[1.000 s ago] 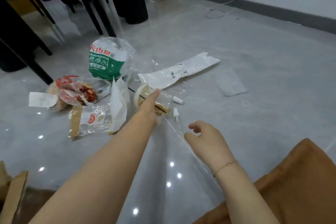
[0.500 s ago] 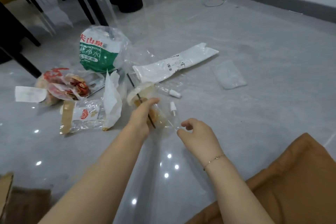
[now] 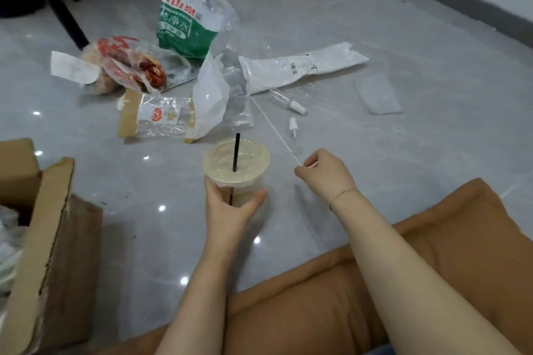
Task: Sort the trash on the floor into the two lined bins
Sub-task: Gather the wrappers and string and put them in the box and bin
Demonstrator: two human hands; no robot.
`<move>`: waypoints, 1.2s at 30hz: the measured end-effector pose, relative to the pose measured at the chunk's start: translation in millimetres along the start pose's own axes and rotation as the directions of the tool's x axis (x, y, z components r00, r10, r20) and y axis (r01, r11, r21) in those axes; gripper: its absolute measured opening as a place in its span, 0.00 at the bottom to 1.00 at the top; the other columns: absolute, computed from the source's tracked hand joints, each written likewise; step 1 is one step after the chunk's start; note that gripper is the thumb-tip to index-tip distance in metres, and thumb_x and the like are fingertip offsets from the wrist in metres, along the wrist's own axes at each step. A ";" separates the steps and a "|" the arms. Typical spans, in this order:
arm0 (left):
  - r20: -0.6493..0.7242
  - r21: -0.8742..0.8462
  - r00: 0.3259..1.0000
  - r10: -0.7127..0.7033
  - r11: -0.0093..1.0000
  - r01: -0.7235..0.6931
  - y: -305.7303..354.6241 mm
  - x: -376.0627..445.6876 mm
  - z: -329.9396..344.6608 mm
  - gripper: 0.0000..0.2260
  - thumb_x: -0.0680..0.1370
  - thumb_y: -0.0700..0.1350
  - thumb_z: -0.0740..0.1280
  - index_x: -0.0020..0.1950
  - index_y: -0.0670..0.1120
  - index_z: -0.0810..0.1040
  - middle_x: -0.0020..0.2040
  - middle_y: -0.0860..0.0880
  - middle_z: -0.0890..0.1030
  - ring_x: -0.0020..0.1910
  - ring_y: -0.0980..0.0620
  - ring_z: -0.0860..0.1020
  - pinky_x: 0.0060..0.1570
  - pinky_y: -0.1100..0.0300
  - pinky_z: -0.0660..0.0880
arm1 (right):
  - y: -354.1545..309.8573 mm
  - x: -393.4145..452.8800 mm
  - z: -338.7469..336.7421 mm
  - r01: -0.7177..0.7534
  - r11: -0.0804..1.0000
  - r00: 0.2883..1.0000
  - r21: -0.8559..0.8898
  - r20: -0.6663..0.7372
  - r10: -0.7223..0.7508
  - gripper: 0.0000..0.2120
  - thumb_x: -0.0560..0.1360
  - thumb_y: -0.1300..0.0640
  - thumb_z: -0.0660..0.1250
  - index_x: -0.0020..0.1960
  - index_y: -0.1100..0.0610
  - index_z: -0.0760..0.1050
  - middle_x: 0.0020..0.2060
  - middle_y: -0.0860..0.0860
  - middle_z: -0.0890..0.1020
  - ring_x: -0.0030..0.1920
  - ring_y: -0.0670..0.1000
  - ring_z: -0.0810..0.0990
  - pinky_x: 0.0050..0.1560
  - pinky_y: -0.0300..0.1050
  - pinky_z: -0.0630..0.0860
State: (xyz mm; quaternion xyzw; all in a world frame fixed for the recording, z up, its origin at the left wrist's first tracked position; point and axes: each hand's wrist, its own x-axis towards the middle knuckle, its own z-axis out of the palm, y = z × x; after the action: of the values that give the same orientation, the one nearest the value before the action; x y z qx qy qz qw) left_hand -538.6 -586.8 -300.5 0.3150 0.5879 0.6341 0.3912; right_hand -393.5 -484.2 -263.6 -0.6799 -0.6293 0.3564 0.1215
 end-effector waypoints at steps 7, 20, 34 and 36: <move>-0.250 0.175 0.956 0.150 0.979 -0.107 -29.2 5.8 -1.4 0.32 0.65 0.46 0.79 0.65 0.52 0.71 0.60 0.54 0.78 0.59 0.62 0.77 0.58 0.66 0.73 | 2.4 30.5 21.5 0.020 0.992 0.991 -0.123 -0.126 -0.036 0.22 0.73 0.46 0.66 0.60 0.58 0.67 0.55 0.56 0.77 0.55 0.58 0.76 0.46 0.45 0.68; -0.306 0.216 0.920 0.244 0.959 -0.183 -36.6 14.6 5.3 0.33 0.66 0.46 0.79 0.66 0.52 0.68 0.61 0.54 0.75 0.60 0.59 0.75 0.55 0.74 0.68 | -34.1 116.0 18.2 0.256 0.795 0.933 -0.550 -0.074 -0.351 0.18 0.80 0.51 0.56 0.65 0.61 0.68 0.64 0.58 0.72 0.62 0.59 0.71 0.52 0.49 0.69; -0.307 0.231 0.920 0.245 0.957 -0.177 -43.1 16.5 5.5 0.32 0.65 0.48 0.78 0.63 0.59 0.67 0.61 0.53 0.76 0.60 0.58 0.75 0.55 0.72 0.69 | -41.3 136.5 33.0 0.330 0.757 0.895 -0.564 -0.067 -0.440 0.17 0.74 0.47 0.64 0.51 0.59 0.79 0.58 0.58 0.74 0.58 0.60 0.71 0.56 0.52 0.71; -0.310 0.225 0.919 0.244 0.958 -0.178 -41.8 15.7 6.3 0.31 0.65 0.48 0.78 0.61 0.61 0.66 0.61 0.53 0.76 0.60 0.58 0.76 0.55 0.71 0.70 | -35.4 119.9 29.8 0.332 0.783 0.906 -0.526 -0.053 -0.419 0.16 0.73 0.47 0.65 0.50 0.59 0.80 0.55 0.58 0.75 0.54 0.61 0.75 0.53 0.51 0.74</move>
State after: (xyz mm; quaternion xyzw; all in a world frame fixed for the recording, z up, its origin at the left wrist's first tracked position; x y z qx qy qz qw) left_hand -535.7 -569.9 -342.2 0.3008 0.6665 0.6572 0.1827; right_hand -445.2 -373.4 -303.0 -0.5754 -0.8108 0.0892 0.0600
